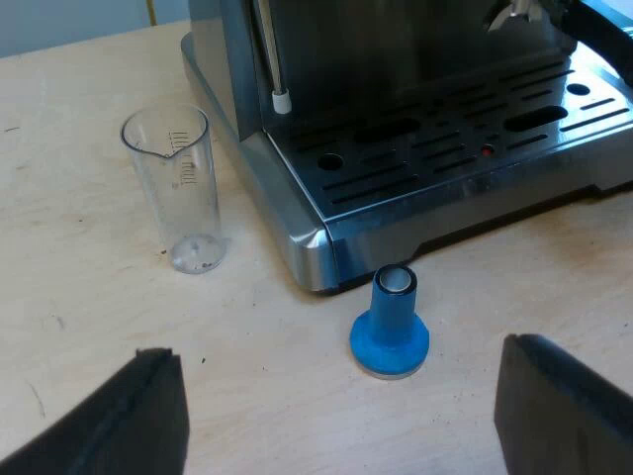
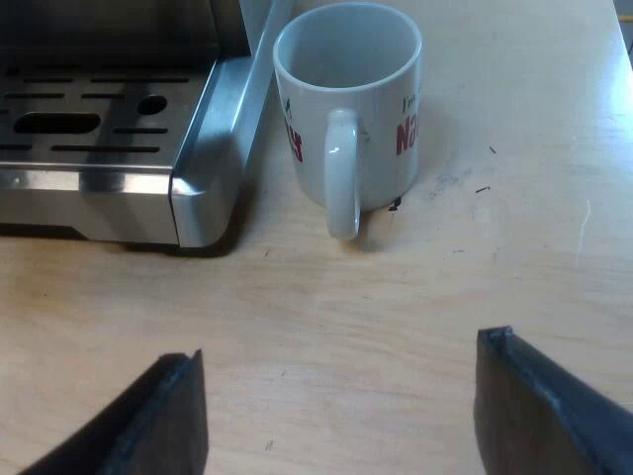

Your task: Grind coffee beans and then tamp

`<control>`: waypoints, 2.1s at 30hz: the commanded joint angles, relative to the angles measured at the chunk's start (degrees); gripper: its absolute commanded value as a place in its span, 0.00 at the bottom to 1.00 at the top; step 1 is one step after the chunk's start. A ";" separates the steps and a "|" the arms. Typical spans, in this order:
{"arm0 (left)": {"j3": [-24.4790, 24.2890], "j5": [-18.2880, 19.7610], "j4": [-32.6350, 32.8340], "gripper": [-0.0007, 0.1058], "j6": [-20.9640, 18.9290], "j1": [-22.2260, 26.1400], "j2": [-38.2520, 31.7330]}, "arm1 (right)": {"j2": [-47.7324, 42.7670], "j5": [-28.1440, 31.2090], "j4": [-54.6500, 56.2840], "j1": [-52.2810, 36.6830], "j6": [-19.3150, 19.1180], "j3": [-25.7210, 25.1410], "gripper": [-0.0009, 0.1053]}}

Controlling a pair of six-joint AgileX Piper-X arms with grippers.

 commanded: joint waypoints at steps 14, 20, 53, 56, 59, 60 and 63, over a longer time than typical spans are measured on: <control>-0.16 -0.01 -0.55 0.63 0.16 -0.07 -2.36 | -2.55 0.02 -0.81 -0.27 0.30 -0.28 0.57; -0.16 -0.01 -0.55 0.63 -0.09 -0.07 -2.36 | -2.55 0.02 -0.81 -0.27 0.30 -0.28 0.57; -6.34 5.03 -8.29 0.63 -3.61 -10.23 13.86 | 18.67 -0.59 14.25 12.39 2.73 -22.06 0.57; -6.34 5.30 -9.36 0.63 -3.61 -11.48 14.75 | 21.75 -2.85 14.14 15.43 2.39 -23.48 0.57; -6.34 5.45 -11.75 0.63 -3.61 -14.65 17.27 | 24.02 -3.13 14.14 18.40 2.39 -24.46 0.57; -6.34 5.45 -12.39 0.63 -3.61 -15.63 18.32 | 24.98 -3.06 13.80 19.73 2.39 -24.61 0.57; -6.34 5.45 -14.30 0.63 -3.45 -17.47 20.71 | 26.79 -3.07 11.52 23.49 2.79 -24.60 0.57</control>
